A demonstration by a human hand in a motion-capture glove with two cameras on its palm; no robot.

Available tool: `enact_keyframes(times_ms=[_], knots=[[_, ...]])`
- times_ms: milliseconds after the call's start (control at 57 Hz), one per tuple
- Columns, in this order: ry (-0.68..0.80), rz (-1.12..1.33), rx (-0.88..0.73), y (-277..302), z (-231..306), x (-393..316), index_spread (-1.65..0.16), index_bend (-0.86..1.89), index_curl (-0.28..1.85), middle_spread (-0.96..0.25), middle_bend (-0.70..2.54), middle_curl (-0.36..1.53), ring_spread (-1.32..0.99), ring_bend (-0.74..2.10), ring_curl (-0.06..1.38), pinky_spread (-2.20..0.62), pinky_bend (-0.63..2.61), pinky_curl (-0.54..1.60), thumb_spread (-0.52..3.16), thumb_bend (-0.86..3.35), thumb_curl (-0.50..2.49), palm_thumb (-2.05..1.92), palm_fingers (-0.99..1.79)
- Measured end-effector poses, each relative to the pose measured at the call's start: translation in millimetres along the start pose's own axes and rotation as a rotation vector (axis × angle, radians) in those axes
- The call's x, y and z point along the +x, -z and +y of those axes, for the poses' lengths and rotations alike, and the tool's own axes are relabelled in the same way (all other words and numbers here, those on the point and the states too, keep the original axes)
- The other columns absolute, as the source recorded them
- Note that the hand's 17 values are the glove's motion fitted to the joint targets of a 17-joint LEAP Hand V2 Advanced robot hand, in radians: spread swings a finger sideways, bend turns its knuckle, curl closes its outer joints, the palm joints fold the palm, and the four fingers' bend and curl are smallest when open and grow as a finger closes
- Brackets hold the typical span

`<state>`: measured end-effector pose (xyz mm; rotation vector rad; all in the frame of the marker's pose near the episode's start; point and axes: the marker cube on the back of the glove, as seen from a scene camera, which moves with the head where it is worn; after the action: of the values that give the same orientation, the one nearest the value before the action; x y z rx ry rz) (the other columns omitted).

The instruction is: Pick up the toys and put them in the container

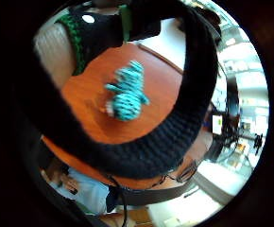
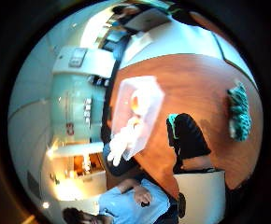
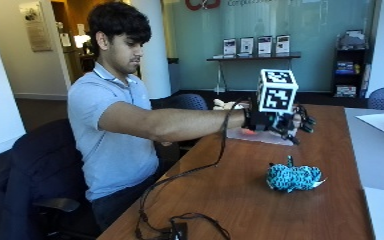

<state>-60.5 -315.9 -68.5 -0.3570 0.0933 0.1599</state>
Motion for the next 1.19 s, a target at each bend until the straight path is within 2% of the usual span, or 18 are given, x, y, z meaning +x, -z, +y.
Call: enact_keyframes(times_ms=[123,211,439,544,596,614,702,930,1193], knots=[[-0.137,0.068,-0.051,-29.1,-8.5,45.5,-0.31,0.11,0.35,0.01,0.13,0.25,0.0,0.17,0.23,0.02,1.25,0.31,1.52,0.45,0.34,-0.02,-0.2],[-0.182,0.104,-0.115,-55.6,-13.2,59.0,-0.31,0.09,0.32,0.02,0.12,0.24,0.01,0.17,0.23,0.03,1.29,0.32,1.49,0.41,0.32,-0.02,-0.24],[-0.166,0.169,-0.182,-108.8,-23.3,70.7,-0.31,0.05,0.22,0.03,0.12,0.22,0.01,0.2,0.24,-0.04,1.5,0.36,1.51,0.42,0.33,0.07,-0.21],[-0.123,0.117,-0.09,-119.3,-27.2,74.5,-0.31,0.03,0.16,0.03,0.09,0.2,-0.02,0.44,0.3,-0.18,1.65,0.39,1.63,0.53,0.37,0.2,-0.01],[-0.1,0.081,-0.004,-115.1,-28.0,75.7,-0.31,0.06,0.14,0.04,0.09,0.18,-0.06,0.66,0.35,-0.24,1.67,0.38,1.68,0.63,0.4,0.27,0.13],[-0.094,0.069,0.017,-113.2,-28.0,75.8,-0.31,0.1,0.15,0.03,0.11,0.18,-0.08,0.76,0.38,-0.26,1.67,0.39,1.71,0.68,0.41,0.31,0.26],[-0.067,0.008,0.086,-101.7,-26.7,73.3,-0.31,0.2,0.17,0.02,0.16,0.18,-0.13,0.91,0.43,-0.28,1.62,0.37,1.66,0.84,0.49,0.46,0.48],[0.012,-0.198,0.232,-49.3,-15.8,45.6,-0.31,0.33,0.29,-0.02,0.19,0.22,-0.2,0.93,0.48,-0.3,1.48,0.37,1.52,0.96,0.64,0.65,0.68],[0.177,-0.297,0.292,35.3,-8.2,-45.5,-0.3,0.36,0.37,-0.04,0.19,0.26,-0.24,0.89,0.5,-0.31,1.43,0.39,1.36,0.89,0.75,0.67,0.72]])
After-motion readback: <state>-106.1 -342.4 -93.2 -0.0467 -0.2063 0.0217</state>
